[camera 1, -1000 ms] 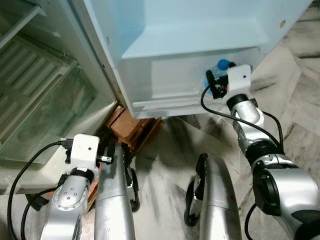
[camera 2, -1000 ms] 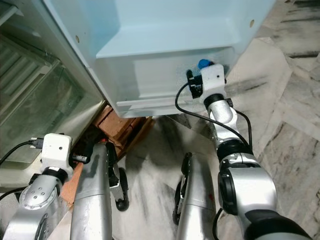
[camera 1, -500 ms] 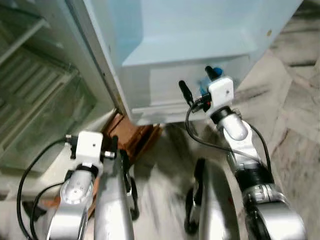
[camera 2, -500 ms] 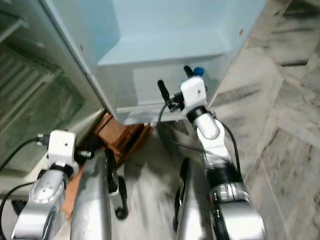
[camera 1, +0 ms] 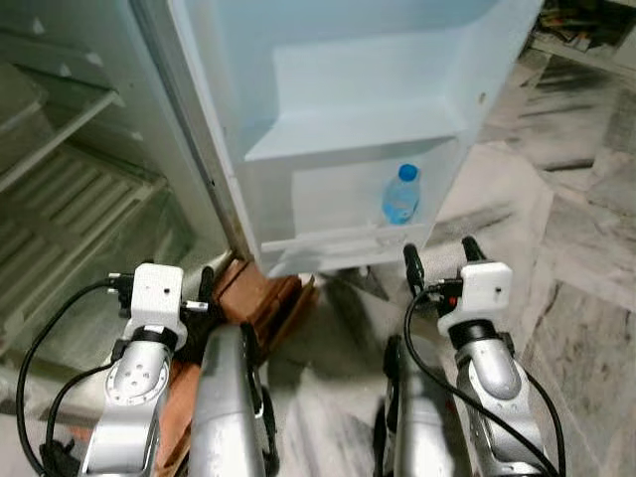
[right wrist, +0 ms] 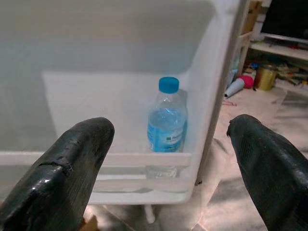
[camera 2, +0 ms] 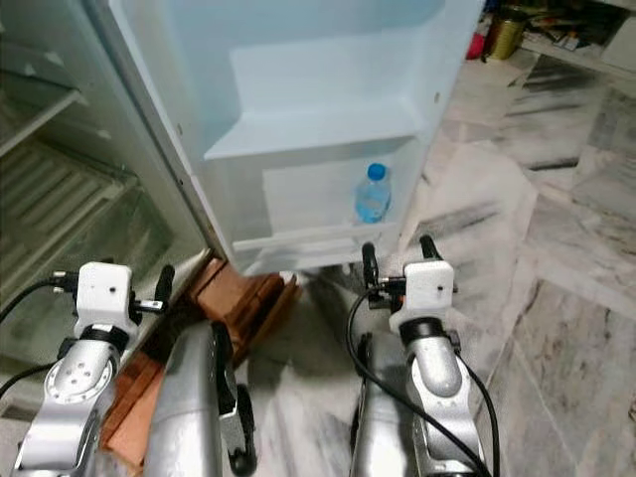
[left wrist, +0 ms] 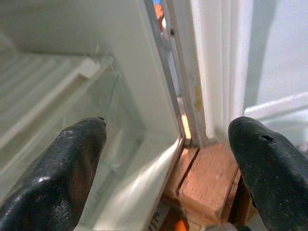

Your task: Restocking fridge

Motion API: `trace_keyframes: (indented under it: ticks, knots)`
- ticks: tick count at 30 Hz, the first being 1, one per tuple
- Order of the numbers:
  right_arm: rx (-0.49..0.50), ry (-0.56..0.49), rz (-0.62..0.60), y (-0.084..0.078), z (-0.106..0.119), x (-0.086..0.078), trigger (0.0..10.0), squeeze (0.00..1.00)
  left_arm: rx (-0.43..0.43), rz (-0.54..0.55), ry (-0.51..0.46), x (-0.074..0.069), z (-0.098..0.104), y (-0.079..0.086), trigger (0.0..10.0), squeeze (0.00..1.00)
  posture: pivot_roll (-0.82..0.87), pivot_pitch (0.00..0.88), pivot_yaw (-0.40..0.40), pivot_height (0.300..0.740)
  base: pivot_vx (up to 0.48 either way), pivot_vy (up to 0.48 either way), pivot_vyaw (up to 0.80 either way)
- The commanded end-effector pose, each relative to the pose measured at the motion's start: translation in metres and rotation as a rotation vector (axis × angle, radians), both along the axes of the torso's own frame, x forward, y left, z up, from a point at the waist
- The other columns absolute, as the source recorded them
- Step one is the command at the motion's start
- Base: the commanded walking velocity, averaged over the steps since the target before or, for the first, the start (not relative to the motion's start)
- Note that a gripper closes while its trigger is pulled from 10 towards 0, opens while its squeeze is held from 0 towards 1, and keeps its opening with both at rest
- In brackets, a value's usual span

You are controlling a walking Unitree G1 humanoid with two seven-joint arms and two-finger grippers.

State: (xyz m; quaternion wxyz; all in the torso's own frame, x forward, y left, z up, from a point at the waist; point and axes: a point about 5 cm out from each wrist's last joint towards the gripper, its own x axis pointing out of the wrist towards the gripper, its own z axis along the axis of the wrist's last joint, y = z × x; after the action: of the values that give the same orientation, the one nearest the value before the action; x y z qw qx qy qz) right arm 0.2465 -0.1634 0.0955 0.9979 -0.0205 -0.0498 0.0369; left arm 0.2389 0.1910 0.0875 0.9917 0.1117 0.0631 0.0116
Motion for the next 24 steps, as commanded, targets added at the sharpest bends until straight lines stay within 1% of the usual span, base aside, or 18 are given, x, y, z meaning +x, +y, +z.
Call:
trace_keyframes:
  ticks: [1,3,7,10,12,15,18,21,22,23,24]
  knots:
    - [0.033,0.011,-0.005,0.002,0.003,-0.002,10.0,0.0,-0.007,0.006,0.002,0.0,-0.003,0.0,10.0,0.0,0.01,0.075,0.044,0.561,0.0,0.0,0.0]
    - [0.031,0.02,-0.017,0.0,0.003,-0.001,10.0,0.0,-0.008,0.001,0.001,0.001,-0.004,-0.002,10.0,0.0,0.01,0.067,0.045,0.57,0.0,0.0,0.0]
    - [0.034,0.03,-0.063,-0.004,0.0,0.002,10.0,0.0,0.008,-0.024,0.037,0.001,-0.017,-0.005,10.0,0.0,0.01,0.033,0.051,0.6,0.0,0.0,0.0]
    - [0.058,0.044,-0.093,-0.004,-0.004,0.002,10.0,0.0,0.032,-0.041,0.024,0.005,-0.018,-0.005,10.0,0.0,0.0,0.02,0.054,0.619,0.0,0.0,0.0]
    - [0.059,0.054,-0.075,0.001,-0.006,0.001,10.0,0.0,0.037,-0.024,0.012,0.011,-0.017,-0.003,10.0,0.0,0.0,0.002,0.058,0.634,0.0,0.0,0.0]
    - [0.053,0.064,-0.058,0.005,-0.009,0.002,10.0,0.0,0.035,-0.02,0.004,0.015,-0.018,-0.005,10.0,0.0,0.01,0.0,0.059,0.654,0.0,0.0,0.0]
    - [0.063,0.078,-0.065,0.006,-0.014,0.003,10.0,0.0,0.022,-0.035,-0.004,0.017,-0.019,-0.009,10.0,0.0,0.01,0.0,0.057,0.669,0.0,0.0,0.0]
    - [0.105,0.122,-0.087,0.009,-0.026,0.001,10.0,0.0,0.05,-0.059,-0.008,0.017,-0.022,-0.014,10.0,0.0,-0.01,0.0,0.065,0.684,0.0,0.0,0.0]
    - [0.104,0.125,-0.069,0.014,-0.027,0.0,10.0,0.0,0.057,-0.067,-0.002,0.016,-0.026,-0.016,10.0,0.0,-0.01,0.0,0.064,0.694,0.0,0.0,0.0]
    - [0.104,0.125,-0.069,0.014,-0.027,0.0,10.0,0.0,0.057,-0.067,-0.002,0.016,-0.026,-0.016,10.0,0.0,-0.01,0.0,0.064,0.694,0.0,0.0,0.0]
    - [0.076,0.107,-0.046,0.017,-0.024,-0.001,10.0,0.0,0.05,-0.064,-0.002,0.016,-0.026,-0.016,10.0,0.0,-0.01,0.0,0.063,0.704,0.0,0.0,0.0]
